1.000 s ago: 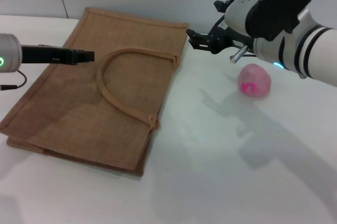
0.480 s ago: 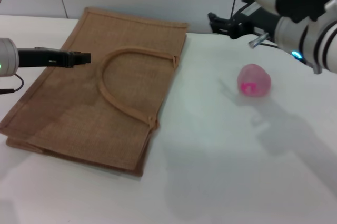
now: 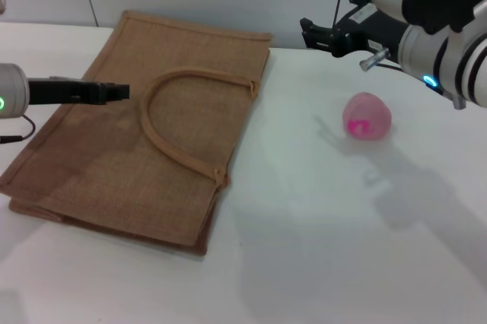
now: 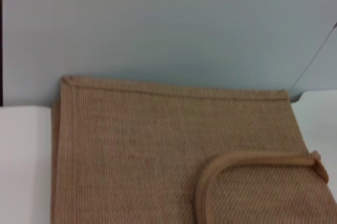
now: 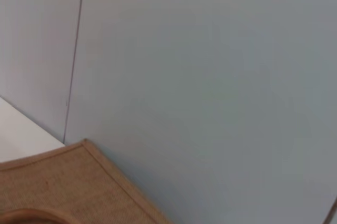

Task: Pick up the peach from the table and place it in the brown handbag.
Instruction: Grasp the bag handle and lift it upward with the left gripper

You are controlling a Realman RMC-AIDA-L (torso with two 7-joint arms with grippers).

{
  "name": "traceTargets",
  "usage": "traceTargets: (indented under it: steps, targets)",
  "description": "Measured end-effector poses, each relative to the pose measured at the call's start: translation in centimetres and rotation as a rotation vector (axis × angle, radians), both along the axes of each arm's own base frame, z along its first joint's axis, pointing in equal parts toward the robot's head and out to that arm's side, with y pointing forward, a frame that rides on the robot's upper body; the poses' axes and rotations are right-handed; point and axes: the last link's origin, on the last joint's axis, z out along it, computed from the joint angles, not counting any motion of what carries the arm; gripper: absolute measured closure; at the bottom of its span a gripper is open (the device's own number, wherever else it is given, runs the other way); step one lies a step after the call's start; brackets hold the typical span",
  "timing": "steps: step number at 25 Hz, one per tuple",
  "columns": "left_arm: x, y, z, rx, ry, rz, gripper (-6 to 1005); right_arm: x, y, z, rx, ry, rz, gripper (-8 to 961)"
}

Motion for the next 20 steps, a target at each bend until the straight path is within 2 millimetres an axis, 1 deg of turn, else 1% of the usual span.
traceTargets:
  steps: [8, 12, 16, 20]
  targets:
    - [0.0, 0.2, -1.1, -0.035, 0.019, 0.0, 707, -0.7, -0.5, -0.4, -0.015, -0.007, 0.028, 87]
    - [0.0, 0.3, -2.0, -0.052, 0.016, 0.006, 707, -0.9, -0.6, -0.5, -0.021, -0.01, 0.035, 87]
    - [0.0, 0.3, -2.3, -0.055, 0.018, 0.008, 706, -1.0, -0.7, -0.6, -0.021, -0.016, 0.042, 86]
    - [-0.2, 0.4, -3.1, -0.064, 0.023, 0.023, 706, -1.1, -0.9, -0.6, -0.023, -0.023, 0.049, 86]
